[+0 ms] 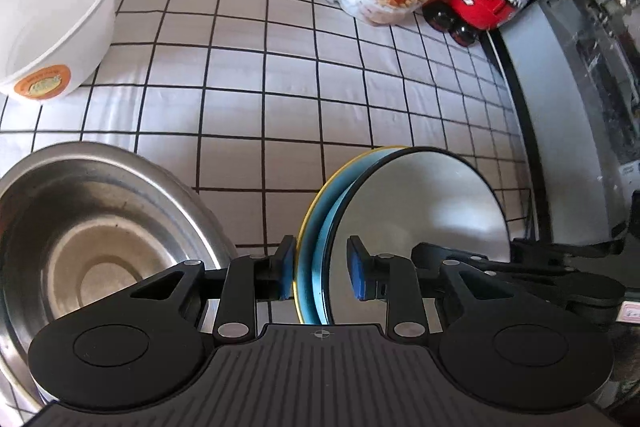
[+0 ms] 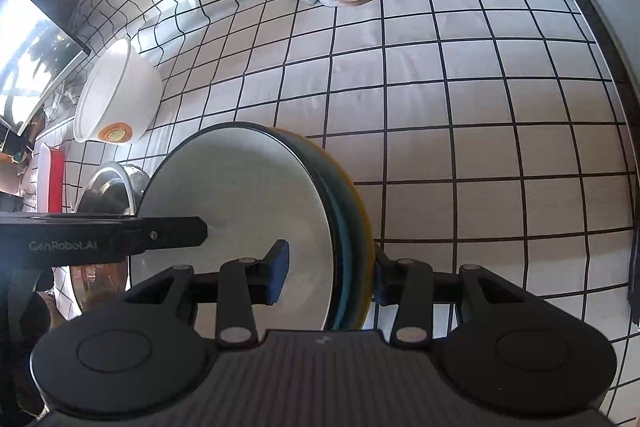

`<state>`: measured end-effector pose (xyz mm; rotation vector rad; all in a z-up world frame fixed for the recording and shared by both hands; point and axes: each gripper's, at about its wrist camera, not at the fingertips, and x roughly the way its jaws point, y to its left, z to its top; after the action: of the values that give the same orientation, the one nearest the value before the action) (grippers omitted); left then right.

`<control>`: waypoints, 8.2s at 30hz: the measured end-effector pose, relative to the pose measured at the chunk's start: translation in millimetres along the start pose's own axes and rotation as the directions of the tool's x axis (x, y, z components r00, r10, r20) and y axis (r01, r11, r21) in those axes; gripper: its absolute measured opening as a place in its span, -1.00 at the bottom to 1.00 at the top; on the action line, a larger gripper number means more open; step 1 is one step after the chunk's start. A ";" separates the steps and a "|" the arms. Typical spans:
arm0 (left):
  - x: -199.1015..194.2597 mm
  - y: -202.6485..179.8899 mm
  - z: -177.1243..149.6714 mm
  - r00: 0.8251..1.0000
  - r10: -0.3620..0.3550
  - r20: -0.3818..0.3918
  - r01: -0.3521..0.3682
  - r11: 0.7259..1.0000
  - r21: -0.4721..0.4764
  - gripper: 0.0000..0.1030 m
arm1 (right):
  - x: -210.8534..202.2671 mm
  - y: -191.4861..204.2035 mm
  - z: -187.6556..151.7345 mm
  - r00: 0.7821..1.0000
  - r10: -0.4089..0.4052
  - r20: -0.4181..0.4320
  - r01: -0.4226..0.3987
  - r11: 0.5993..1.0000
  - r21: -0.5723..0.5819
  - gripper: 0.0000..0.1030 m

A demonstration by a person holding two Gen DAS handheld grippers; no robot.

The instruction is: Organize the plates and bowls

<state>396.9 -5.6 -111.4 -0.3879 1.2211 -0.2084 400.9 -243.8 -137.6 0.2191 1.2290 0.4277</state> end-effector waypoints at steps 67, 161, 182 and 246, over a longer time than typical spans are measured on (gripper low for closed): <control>-102.2 -33.5 1.1 0.991 -0.071 0.111 0.061 0.994 0.089 -0.57 | -102.9 52.6 22.6 0.988 -0.038 0.152 0.060 0.988 -0.142 -0.61; -105.3 178.4 -54.8 0.978 0.132 0.162 -0.108 0.983 -0.146 -0.38 | -16.9 189.9 -93.6 0.991 0.084 0.106 -0.076 0.994 -0.079 -0.17; -67.0 172.3 -43.9 0.980 0.131 0.151 -0.126 0.991 -0.042 -0.30 | 67.1 173.2 -101.6 0.998 0.001 0.066 -0.017 0.968 0.251 -0.08; -49.4 -14.8 -19.7 0.995 0.012 0.101 -0.018 0.998 0.062 -0.28 | -20.2 -15.8 -28.2 0.982 0.034 0.186 -0.029 0.999 -0.027 0.06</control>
<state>362.6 -4.9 -68.2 -0.3309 1.1155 -0.2112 372.0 -268.6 -135.6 0.2522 1.0372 0.4394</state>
